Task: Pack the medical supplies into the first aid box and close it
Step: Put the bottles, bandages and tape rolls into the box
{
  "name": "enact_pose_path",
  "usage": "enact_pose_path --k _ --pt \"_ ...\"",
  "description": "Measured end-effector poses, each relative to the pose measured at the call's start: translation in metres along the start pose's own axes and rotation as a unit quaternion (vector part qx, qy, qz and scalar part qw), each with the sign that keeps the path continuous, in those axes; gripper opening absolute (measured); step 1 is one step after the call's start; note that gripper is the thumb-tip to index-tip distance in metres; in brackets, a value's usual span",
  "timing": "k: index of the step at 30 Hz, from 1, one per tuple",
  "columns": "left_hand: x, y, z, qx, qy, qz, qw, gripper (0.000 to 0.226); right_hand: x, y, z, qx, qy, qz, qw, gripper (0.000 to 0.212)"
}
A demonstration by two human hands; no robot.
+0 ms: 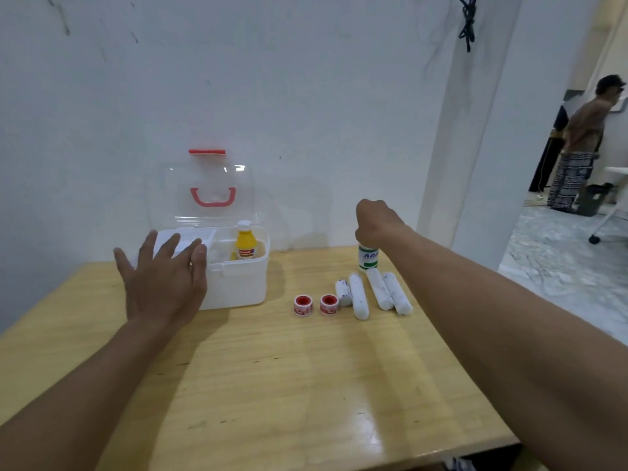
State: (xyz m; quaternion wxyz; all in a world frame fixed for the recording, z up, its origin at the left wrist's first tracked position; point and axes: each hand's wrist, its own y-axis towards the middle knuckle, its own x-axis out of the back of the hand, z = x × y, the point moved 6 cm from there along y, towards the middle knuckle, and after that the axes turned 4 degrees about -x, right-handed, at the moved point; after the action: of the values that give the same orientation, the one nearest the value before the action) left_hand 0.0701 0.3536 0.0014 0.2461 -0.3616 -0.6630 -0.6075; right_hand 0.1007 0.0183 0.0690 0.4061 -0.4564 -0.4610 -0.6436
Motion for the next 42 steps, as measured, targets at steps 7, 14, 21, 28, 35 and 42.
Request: enact_pose_path --k 7,14,21,28,35,42 --pt "0.004 -0.001 0.000 0.000 -0.004 0.012 1.000 0.068 0.032 -0.010 0.042 0.044 0.071 -0.023 0.996 0.009" --pt "0.007 0.000 0.005 -0.013 0.006 0.043 0.999 0.062 0.073 -0.021 0.102 0.115 0.133 -0.084 0.981 0.030" --pt "0.008 0.002 0.003 -0.018 -0.003 0.067 0.998 0.058 0.076 -0.034 0.155 0.165 0.165 -0.093 0.968 0.028" --pt "0.005 0.001 0.004 -0.020 0.001 0.068 0.997 0.058 0.041 -0.040 0.182 0.194 0.146 -0.044 0.969 0.030" --pt "0.007 0.001 0.003 -0.022 -0.006 0.068 0.997 0.056 0.001 -0.041 0.189 0.194 0.112 -0.006 0.974 0.031" --pt "0.006 0.003 0.002 -0.022 -0.007 0.063 0.998 0.055 -0.020 -0.035 0.184 0.177 0.121 0.013 0.977 0.027"
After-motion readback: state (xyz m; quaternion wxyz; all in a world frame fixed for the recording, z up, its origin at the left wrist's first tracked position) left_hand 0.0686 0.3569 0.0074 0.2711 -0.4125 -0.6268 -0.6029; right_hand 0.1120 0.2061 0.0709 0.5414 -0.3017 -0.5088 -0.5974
